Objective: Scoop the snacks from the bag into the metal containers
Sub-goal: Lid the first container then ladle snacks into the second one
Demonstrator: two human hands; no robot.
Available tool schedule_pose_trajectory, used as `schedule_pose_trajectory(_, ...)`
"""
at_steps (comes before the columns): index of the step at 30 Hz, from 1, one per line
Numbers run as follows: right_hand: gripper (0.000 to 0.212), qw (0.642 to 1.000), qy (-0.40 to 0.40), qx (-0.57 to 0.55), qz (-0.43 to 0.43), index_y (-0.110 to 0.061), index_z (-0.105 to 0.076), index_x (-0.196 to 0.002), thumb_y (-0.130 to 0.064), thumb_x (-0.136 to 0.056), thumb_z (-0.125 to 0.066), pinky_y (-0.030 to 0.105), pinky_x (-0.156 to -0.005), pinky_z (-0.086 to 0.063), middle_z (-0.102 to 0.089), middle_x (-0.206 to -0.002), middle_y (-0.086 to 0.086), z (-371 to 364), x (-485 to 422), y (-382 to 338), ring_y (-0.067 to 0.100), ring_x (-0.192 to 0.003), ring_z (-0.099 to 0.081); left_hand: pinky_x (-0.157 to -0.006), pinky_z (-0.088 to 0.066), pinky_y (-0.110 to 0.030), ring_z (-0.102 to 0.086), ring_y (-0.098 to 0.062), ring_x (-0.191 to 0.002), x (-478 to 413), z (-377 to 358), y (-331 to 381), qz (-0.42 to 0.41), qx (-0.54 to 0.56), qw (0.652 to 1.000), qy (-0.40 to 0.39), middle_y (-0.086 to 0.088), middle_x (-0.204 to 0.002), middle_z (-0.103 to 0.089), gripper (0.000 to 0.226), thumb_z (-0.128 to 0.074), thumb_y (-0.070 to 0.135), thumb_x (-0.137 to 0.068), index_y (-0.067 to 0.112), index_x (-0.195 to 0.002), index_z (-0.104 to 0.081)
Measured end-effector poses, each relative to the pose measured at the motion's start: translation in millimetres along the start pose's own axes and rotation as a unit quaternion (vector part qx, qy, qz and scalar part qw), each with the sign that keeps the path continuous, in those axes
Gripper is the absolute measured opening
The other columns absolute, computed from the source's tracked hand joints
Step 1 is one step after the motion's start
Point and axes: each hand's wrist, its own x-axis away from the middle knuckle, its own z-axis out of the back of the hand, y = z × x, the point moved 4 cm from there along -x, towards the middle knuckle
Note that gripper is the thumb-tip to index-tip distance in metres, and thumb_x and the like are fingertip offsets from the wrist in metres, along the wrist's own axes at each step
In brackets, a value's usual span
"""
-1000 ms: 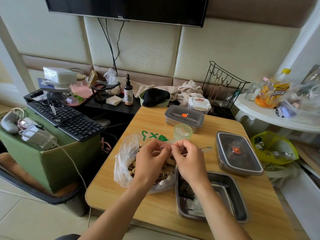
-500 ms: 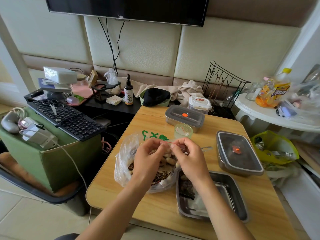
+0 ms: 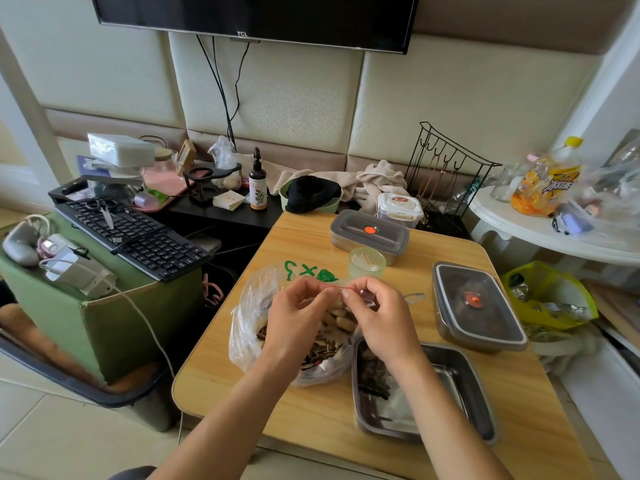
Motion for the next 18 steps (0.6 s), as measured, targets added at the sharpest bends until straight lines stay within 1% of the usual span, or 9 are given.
schedule_pose_trajectory(2, 0.01, 1.0, -0.001, 0.003, 0.004, -0.025, -0.072, -0.089, -0.023, -0.098, -0.069, 0.009, -0.072, -0.046, -0.073, -0.086, -0.013, 0.8, -0.2, -0.4, 0.001, -0.089, -0.066, -0.079, -0.064, -0.042, -0.076, -0.023, -0.085, -0.8, 1.0, 0.5, 0.002, -0.001, 1.0, -0.001, -0.005, -0.087, -0.078, 0.013, -0.073, 0.02, -0.095, 0.008, -0.092, -0.072)
schedule_pose_trajectory(4, 0.01, 1.0, -0.007, -0.008, 0.005, -0.025, -0.073, -0.089, -0.023, -0.098, -0.069, 0.01, -0.072, -0.047, -0.073, -0.086, -0.013, 0.9, -0.3, -1.0, 0.003, -0.088, -0.067, -0.077, -0.064, -0.041, -0.076, -0.025, -0.086, -1.4, 1.4, 0.8, -0.001, -0.004, 1.0, -0.002, -0.005, -0.088, -0.078, 0.014, -0.072, 0.021, -0.096, 0.008, -0.093, -0.073)
schedule_pose_trajectory(6, 0.01, 1.0, -0.011, -0.023, 0.001, -0.025, -0.074, -0.09, -0.023, -0.098, -0.069, 0.012, -0.072, -0.048, -0.073, -0.086, -0.013, 1.1, -0.8, -0.2, 0.004, -0.087, -0.067, -0.078, -0.064, -0.047, -0.076, -0.028, -0.086, -1.3, 1.0, 0.7, -0.002, -0.008, 1.0, -0.007, -0.007, -0.089, -0.078, 0.015, -0.071, 0.024, -0.097, 0.01, -0.094, -0.073)
schedule_pose_trajectory(9, 0.009, 0.999, -0.007, -0.032, -0.006, -0.025, -0.075, -0.091, -0.025, -0.099, -0.069, 0.014, -0.074, -0.049, -0.074, -0.087, -0.012, 2.2, -1.1, 1.1, 0.005, -0.088, -0.067, -0.08, -0.062, -0.056, -0.076, -0.028, -0.087, -0.7, 0.6, 0.4, -0.01, -0.023, 1.0, -0.013, -0.007, -0.09, -0.078, 0.017, -0.07, 0.029, -0.098, 0.013, -0.093, -0.074)
schedule_pose_trajectory(13, 0.01, 0.999, 0.005, -0.039, -0.003, -0.024, -0.075, -0.091, -0.027, -0.099, -0.069, 0.02, -0.074, -0.053, -0.074, -0.086, -0.008, 4.0, -1.1, 1.5, 0.008, -0.084, -0.068, -0.082, -0.061, -0.057, -0.076, -0.029, -0.084, -1.0, 3.0, 1.2, -0.013, -0.03, 0.999, -0.002, -0.007, -0.086, -0.078, 0.018, -0.072, 0.033, -0.094, 0.015, -0.09, -0.076)
schedule_pose_trajectory(16, 0.011, 0.999, 0.013, -0.041, 0.001, -0.024, -0.075, -0.089, -0.026, -0.098, -0.07, 0.021, -0.071, -0.05, -0.072, -0.082, -0.009, 4.9, -1.4, 1.5, 0.006, -0.078, -0.064, -0.082, -0.061, -0.057, -0.076, -0.029, -0.085, -2.2, 3.6, 0.1, -0.007, -0.029, 1.0, 0.0, -0.007, -0.086, -0.078, 0.017, -0.072, 0.033, -0.095, 0.017, -0.09, -0.076)
schedule_pose_trajectory(18, 0.011, 0.999, 0.012, -0.036, 0.003, -0.025, -0.074, -0.088, -0.026, -0.098, -0.07, 0.019, -0.071, -0.049, -0.072, -0.081, -0.011, 4.4, -0.9, 1.0, 0.005, -0.078, -0.065, -0.081, -0.061, -0.058, -0.076, -0.029, -0.084, -2.5, 3.1, 0.2, -0.004, -0.034, 0.999, 0.0, -0.007, -0.085, -0.078, 0.017, -0.071, 0.032, -0.096, 0.016, -0.089, -0.075)
